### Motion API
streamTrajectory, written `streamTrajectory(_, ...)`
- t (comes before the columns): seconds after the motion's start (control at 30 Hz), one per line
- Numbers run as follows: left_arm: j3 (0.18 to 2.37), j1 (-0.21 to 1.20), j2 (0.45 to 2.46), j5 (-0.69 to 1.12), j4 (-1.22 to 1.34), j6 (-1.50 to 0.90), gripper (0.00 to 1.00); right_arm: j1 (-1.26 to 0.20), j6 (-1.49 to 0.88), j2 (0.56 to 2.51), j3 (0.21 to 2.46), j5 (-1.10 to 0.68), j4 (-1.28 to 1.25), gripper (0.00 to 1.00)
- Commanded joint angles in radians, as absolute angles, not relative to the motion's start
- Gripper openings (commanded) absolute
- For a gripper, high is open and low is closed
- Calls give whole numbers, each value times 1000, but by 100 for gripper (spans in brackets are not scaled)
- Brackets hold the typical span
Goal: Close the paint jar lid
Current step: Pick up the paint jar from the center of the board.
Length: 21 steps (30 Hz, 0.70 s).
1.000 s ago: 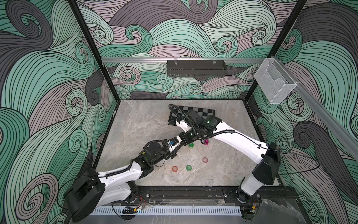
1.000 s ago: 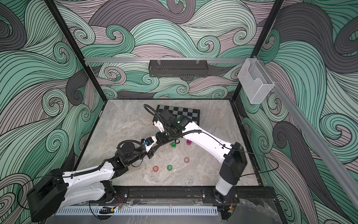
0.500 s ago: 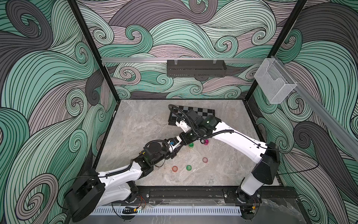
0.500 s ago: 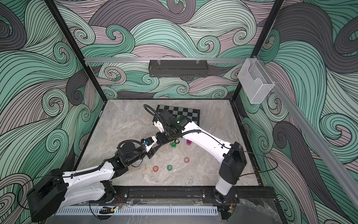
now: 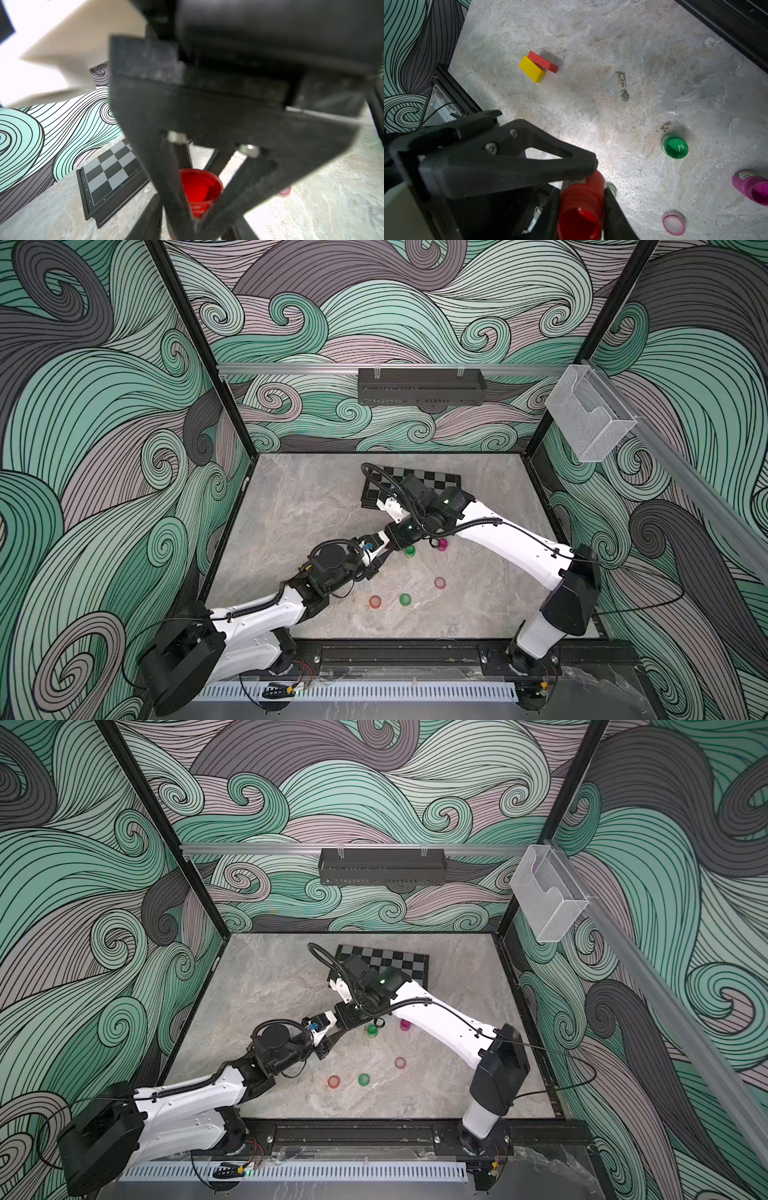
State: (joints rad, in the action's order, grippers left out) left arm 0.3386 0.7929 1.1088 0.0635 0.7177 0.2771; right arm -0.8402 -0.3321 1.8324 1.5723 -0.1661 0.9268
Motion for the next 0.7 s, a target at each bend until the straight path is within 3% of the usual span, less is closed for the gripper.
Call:
streamTrajectory(0.0, 357, 781, 1116, 62, 735, 275, 42, -837, -329, 1816, 1587, -168, 914, 30)
streamTrajectory(0.67, 360, 781, 1122, 78, 727, 281, 41, -830, -333, 1819, 1583, -178, 914, 30)
